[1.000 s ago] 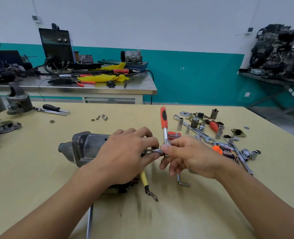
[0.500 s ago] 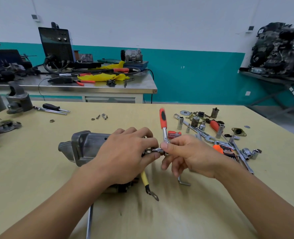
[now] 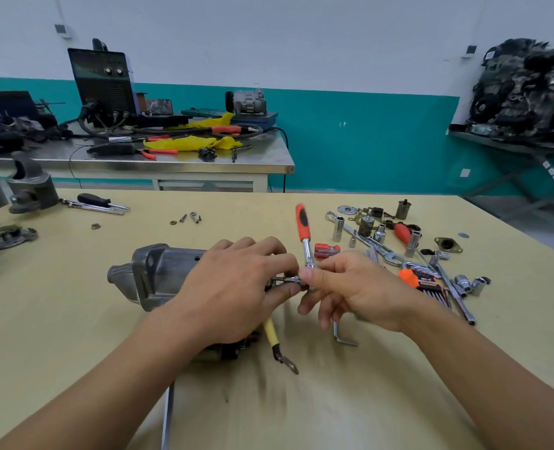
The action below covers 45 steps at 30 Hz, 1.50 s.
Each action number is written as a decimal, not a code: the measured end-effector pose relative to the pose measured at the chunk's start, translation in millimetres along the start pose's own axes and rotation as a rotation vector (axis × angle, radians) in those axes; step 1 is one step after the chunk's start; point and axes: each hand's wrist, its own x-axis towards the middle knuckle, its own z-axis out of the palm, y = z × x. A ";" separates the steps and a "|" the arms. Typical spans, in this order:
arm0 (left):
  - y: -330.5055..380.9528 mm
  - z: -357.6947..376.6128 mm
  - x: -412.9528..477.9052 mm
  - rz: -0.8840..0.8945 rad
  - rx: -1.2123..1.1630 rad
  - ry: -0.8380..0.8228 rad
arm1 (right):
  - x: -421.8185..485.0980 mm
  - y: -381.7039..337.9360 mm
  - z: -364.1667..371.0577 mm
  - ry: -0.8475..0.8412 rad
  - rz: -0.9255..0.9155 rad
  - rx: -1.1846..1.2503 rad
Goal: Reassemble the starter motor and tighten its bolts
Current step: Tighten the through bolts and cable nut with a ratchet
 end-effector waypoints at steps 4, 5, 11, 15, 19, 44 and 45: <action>0.3 -0.1 0.3 -0.004 0.005 0.001 | -3.3 0.0 -5.3 0.098 -0.191 -0.112; 0.3 0.2 0.2 -0.003 0.012 0.004 | -4.1 0.1 -4.8 0.101 -0.213 -0.115; -1.4 0.4 -0.5 0.012 0.011 -0.002 | 0.3 -1.2 4.1 0.049 -0.052 -0.016; -1.3 0.2 -0.5 0.015 0.032 -0.019 | -1.6 0.6 -1.4 0.039 -0.139 -0.055; -1.4 0.9 -1.2 0.015 0.036 -0.012 | -5.3 -1.0 -5.3 0.068 -0.219 -0.153; -3.1 0.1 0.5 0.023 0.018 -0.028 | -2.1 -0.9 0.8 0.072 -0.100 -0.049; -3.0 0.6 0.6 0.022 0.018 -0.025 | -3.2 -1.6 -0.6 0.083 -0.142 -0.095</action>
